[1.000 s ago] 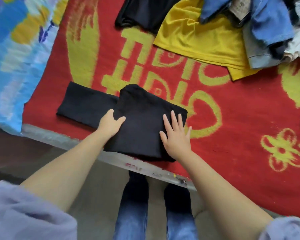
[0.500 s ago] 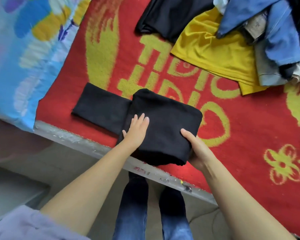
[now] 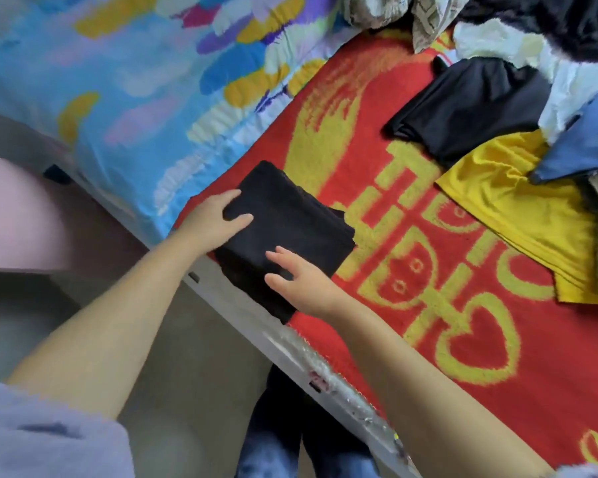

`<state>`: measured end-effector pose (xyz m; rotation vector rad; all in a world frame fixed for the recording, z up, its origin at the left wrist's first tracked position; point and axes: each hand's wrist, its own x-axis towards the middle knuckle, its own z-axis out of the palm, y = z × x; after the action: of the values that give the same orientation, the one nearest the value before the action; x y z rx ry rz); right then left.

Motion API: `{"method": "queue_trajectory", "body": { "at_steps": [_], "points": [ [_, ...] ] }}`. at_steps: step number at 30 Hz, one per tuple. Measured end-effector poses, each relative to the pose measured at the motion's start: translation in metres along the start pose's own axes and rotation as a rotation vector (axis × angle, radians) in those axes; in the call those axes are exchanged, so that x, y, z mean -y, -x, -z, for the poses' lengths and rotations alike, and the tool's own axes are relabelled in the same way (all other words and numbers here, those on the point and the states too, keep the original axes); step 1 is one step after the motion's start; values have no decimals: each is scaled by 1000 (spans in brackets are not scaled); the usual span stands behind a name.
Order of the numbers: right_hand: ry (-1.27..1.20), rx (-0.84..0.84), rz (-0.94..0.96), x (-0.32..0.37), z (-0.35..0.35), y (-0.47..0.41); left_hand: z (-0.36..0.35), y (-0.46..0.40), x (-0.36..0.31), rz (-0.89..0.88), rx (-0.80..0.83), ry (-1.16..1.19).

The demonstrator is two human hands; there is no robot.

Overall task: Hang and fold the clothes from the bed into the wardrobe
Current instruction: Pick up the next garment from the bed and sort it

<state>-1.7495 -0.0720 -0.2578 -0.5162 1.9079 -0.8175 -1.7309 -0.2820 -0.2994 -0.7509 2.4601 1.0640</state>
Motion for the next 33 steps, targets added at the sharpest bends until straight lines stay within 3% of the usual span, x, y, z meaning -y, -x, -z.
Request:
{"method": "queue_trajectory", "body": {
  "at_steps": [2,4,8,10,12,16,20,23,28,33],
  "points": [
    [232,-91,8,-15,5,-17,-25,-10,10,35,82,-307],
    [420,-190,58,-30,17,-37,-57,-6,-1,85,53,-468],
    [952,-97,261,-61,37,-85,-125,6,-26,183,-177,-437],
    [1104,-27,319,-80,46,-102,-149,8,-20,176,-300,-418],
    [1142,-3,318,-96,55,-110,-161,9,-10,134,-396,-448],
    [1242,26,419,-107,70,-109,-164,17,-10,95,-402,-501],
    [1428,193,641,-116,95,-88,-190,47,-29,28,-311,-464],
    [1567,354,551,-123,100,-74,-212,59,-46,113,-215,-528],
    [1516,88,611,-129,79,-97,-222,44,-54,263,-214,-610],
    [1388,70,526,-112,72,-89,-213,38,-52,251,-262,-539]
  ]
}}
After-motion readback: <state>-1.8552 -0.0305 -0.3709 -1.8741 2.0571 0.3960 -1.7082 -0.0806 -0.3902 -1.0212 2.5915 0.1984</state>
